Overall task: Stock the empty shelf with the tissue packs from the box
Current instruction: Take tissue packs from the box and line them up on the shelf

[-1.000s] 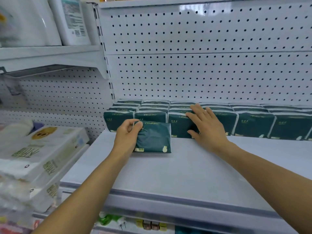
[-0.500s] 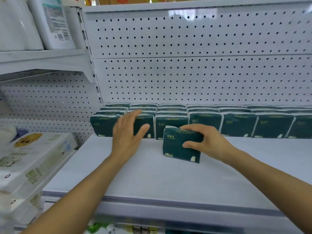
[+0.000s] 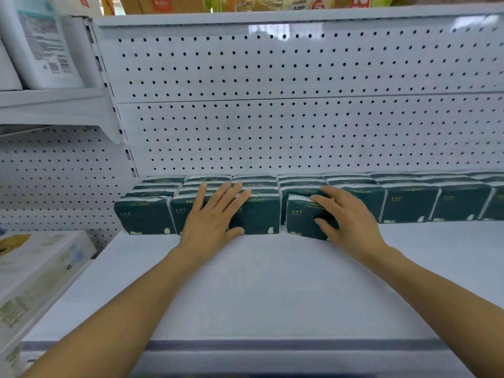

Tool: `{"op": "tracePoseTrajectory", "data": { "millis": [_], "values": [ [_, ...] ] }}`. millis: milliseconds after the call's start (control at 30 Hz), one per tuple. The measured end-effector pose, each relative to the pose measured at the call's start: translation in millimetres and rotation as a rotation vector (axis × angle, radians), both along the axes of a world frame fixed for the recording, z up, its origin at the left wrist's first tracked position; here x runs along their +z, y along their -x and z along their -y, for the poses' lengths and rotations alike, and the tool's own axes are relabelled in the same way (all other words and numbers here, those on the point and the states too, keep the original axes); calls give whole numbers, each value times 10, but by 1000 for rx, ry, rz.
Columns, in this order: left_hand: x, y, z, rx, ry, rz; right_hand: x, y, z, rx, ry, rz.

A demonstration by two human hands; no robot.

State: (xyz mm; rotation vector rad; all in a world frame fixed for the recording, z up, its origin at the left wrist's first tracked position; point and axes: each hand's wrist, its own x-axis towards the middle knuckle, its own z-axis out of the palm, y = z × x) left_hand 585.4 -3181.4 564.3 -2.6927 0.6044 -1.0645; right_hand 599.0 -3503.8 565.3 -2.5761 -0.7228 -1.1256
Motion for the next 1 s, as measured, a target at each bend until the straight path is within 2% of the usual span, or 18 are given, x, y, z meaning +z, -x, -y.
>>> {"op": "tracePoseTrajectory", "data": {
  "millis": [467, 633, 800, 900, 1000],
  "values": [
    [-10, -201, 171, 40, -47, 49, -33, -338, -51, 47, 80, -43],
    [13, -165, 191, 80, -57, -13, 18, -329, -32, 31, 147, -82],
    [197, 76, 348, 107, 153, -149, 131, -78, -90, -49, 119, -131],
    [239, 459, 423, 41, 310, -54, 197, 267, -154, -1, 31, -75],
    [162, 949, 468, 9, 336, 43, 194, 680, -237, 62, -22, -5]
  ]
}}
